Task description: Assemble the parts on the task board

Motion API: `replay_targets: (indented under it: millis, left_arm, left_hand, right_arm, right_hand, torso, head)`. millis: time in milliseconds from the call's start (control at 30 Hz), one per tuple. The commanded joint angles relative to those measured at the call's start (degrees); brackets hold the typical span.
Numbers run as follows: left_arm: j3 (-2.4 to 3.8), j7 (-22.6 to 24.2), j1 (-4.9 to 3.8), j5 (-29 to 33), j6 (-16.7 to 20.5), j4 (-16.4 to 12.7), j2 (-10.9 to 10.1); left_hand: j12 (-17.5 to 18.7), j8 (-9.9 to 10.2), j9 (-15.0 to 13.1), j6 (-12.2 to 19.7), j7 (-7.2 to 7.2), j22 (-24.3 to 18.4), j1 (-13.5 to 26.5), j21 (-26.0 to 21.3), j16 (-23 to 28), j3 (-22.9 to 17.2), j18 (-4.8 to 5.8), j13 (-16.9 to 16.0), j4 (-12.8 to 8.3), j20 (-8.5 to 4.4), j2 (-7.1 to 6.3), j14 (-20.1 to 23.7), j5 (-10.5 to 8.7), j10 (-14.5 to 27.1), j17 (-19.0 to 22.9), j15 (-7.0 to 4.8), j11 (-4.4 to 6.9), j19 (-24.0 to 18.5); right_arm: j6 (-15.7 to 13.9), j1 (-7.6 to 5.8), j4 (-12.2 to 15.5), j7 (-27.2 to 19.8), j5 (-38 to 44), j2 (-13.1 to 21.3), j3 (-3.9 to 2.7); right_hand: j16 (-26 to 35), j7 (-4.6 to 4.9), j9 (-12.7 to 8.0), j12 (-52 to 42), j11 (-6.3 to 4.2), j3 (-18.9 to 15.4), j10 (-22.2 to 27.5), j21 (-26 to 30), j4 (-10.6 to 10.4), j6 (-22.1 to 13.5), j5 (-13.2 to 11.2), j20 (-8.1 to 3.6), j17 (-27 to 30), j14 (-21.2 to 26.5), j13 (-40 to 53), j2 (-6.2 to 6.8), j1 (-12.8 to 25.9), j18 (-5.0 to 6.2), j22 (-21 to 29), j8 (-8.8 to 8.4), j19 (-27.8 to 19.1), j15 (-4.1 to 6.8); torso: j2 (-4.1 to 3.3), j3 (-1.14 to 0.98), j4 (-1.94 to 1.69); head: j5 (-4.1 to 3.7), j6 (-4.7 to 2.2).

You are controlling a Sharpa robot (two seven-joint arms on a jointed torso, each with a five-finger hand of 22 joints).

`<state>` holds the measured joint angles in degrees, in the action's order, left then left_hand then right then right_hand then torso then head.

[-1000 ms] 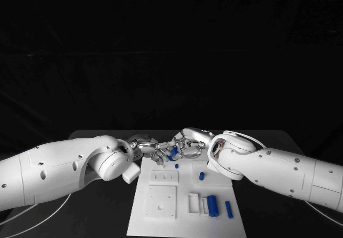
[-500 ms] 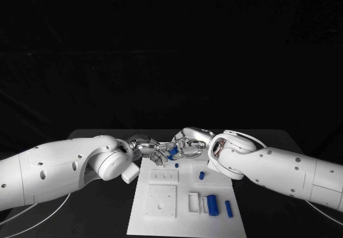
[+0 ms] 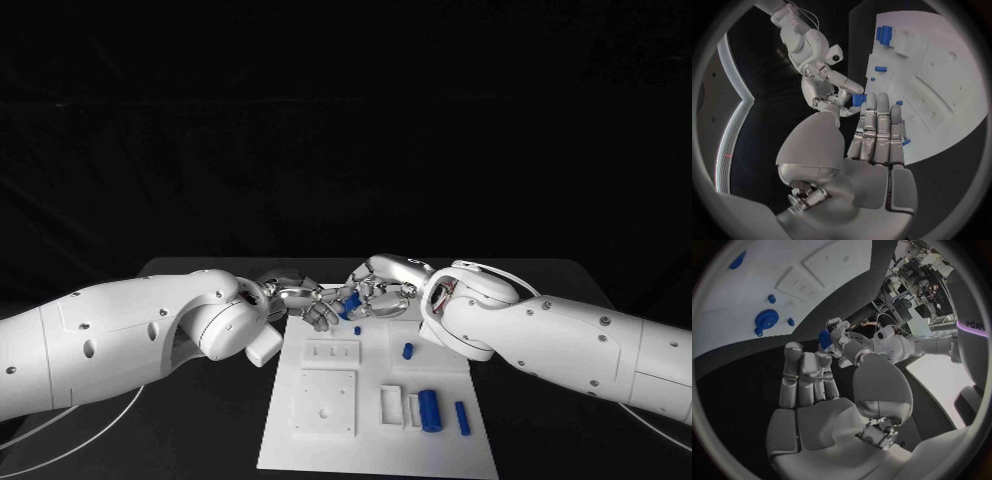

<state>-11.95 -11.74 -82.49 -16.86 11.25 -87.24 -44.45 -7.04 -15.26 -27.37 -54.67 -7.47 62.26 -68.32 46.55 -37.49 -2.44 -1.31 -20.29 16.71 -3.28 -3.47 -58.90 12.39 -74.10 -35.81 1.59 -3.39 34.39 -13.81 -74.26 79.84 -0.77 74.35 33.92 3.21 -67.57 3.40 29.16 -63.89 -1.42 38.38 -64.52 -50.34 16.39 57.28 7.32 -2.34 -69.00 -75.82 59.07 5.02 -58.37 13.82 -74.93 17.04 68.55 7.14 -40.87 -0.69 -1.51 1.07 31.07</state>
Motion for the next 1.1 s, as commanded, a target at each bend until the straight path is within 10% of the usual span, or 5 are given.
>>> replay_targets:
  millis: [33, 733, 1100]
  left_arm:
    - [0.02, 0.01, 0.01, -0.62, -1.37, -0.14, 0.16]
    - [0.04, 0.13, 0.01, -0.82, -1.71, -0.19, 0.58]
    - [0.04, 0.46, 0.01, -0.65, -2.23, -0.17, 0.64]
  left_hand:
    - [-0.23, 0.34, 0.11, 0.00, -0.08, -0.06, -0.88, 0.07, 0.41, 0.40, 0.18, -0.06, -0.13, -0.85, 0.01, 0.14, 0.41, 0.36, -0.07, 0.00, 0.09, -0.20]
    - [-0.33, 0.30, 0.32, -0.08, -0.11, -0.08, -4.66, 0.16, 0.47, 1.36, 0.24, -0.20, -0.12, -0.75, 0.31, 0.10, 0.74, 0.42, -0.16, 0.07, 0.06, -0.23]
    - [-0.41, 0.19, 0.43, -0.23, -0.03, -0.18, -7.26, 0.10, 0.42, 2.06, 0.29, -0.28, -0.29, -0.78, 2.60, -0.01, 2.11, 0.34, -0.29, 0.05, 0.13, -0.29]
  right_arm:
    - [0.14, 0.03, -0.14, 0.23, 0.42, -0.25, -0.03]
    - [1.07, 0.07, -0.47, 0.39, 0.37, -1.68, 0.00]
    - [1.23, 0.34, -0.81, 0.50, 0.33, -2.05, 0.18]
  right_hand:
    - [0.09, 1.66, 2.68, 0.19, 0.07, -0.11, -0.30, -0.16, -0.07, 1.97, 0.34, -0.17, -0.05, 0.11, -0.08, -0.07, 0.69, 1.18, -0.89, 0.14, 0.20, 0.32]
    - [0.13, 1.66, 2.71, 0.22, 0.07, -0.26, -0.31, -0.14, -0.05, 1.94, 0.45, -0.18, -0.05, 0.11, -0.08, 0.05, 0.83, 1.18, -0.89, 0.12, 0.22, 0.33]
    - [0.16, 1.66, 2.73, 0.24, 0.08, -0.33, -0.30, -0.13, -0.04, 1.92, 0.53, -0.18, -0.04, 0.12, -0.08, 0.07, 0.89, 1.18, -0.89, 0.10, 0.22, 0.32]
  torso:
    - [0.02, -0.05, 0.04]
    - [0.02, -0.03, 0.06]
    - [0.02, -0.05, 0.02]
  head:
    - [-0.01, 0.05]
    - [-0.10, 0.31]
    - [-0.08, 0.54]
